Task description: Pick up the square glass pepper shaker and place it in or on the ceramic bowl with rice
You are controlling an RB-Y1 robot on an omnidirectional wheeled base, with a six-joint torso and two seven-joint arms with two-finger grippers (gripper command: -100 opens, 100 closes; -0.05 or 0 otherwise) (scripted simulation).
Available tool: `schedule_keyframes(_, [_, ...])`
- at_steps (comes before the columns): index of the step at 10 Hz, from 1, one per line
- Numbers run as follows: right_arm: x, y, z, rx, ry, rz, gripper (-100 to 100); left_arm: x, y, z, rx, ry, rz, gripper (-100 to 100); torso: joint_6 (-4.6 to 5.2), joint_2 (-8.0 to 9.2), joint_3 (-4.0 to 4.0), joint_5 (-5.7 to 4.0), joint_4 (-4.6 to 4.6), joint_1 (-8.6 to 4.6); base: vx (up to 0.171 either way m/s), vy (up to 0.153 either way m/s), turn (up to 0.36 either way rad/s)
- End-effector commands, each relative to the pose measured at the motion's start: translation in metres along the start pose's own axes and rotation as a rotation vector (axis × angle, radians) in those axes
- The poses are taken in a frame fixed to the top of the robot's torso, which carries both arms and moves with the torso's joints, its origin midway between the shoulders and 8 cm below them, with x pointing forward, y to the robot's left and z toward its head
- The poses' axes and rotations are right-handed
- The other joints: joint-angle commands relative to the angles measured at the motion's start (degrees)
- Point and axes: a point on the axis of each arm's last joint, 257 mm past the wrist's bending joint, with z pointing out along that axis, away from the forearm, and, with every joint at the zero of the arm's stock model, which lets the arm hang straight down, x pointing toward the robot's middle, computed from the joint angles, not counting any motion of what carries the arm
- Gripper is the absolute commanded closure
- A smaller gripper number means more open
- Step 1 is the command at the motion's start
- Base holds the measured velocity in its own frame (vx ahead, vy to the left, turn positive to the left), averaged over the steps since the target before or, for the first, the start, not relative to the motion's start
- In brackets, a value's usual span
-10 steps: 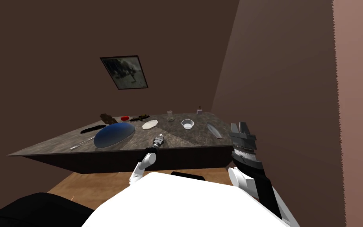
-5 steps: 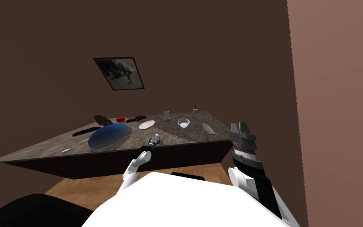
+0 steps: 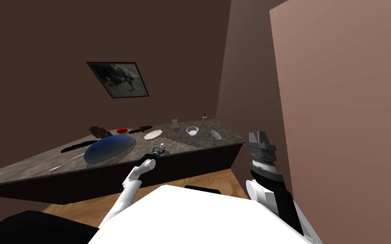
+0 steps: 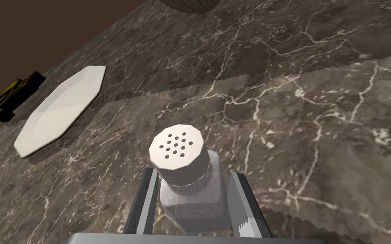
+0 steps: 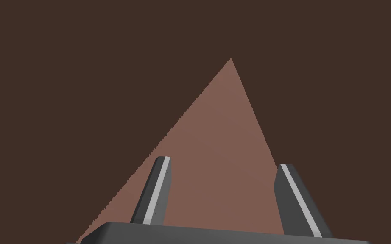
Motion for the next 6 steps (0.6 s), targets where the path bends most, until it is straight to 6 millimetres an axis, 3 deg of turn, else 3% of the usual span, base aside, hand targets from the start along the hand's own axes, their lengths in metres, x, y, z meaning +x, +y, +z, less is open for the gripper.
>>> schedule_keyframes(1, [0.0, 0.0, 0.0, 0.0, 0.0, 0.0, 0, -0.002, -0.015, 0.0, 0.017, -0.019, 0.004, 100, 0.0, 0.0, 0.0, 0.0, 0.0, 0.0, -0.069, -0.068, -0.057])
schedule_keyframes(4, [0.0, 0.0, 0.0, 0.0, 0.0, 0.0, 0, -0.022, -0.094, 0.008, 0.108, -0.096, 0.02, 100, -0.05, -0.09, -0.02, -0.01, 0.02, 0.07, -0.067, -0.063, -0.2])
schedule_keyframes(5, [0.0, 0.0, 0.0, 0.0, 0.0, 0.0, 0, -0.027, -0.096, 0.007, 0.111, -0.106, 0.015, 100, -0.02, -0.02, 0.01, 0.0, 0.05, -0.01, -0.069, -0.06, -0.09])
schedule_keyframes(6, [0.0, 0.0, 0.0, 0.0, 0.0, 0.0, 0, -0.034, -0.125, 0.008, 0.147, -0.134, 0.011, 100, -0.09, -0.02, 0.03, -0.01, 0.06, 0.0, -0.041, -0.05, -0.154])
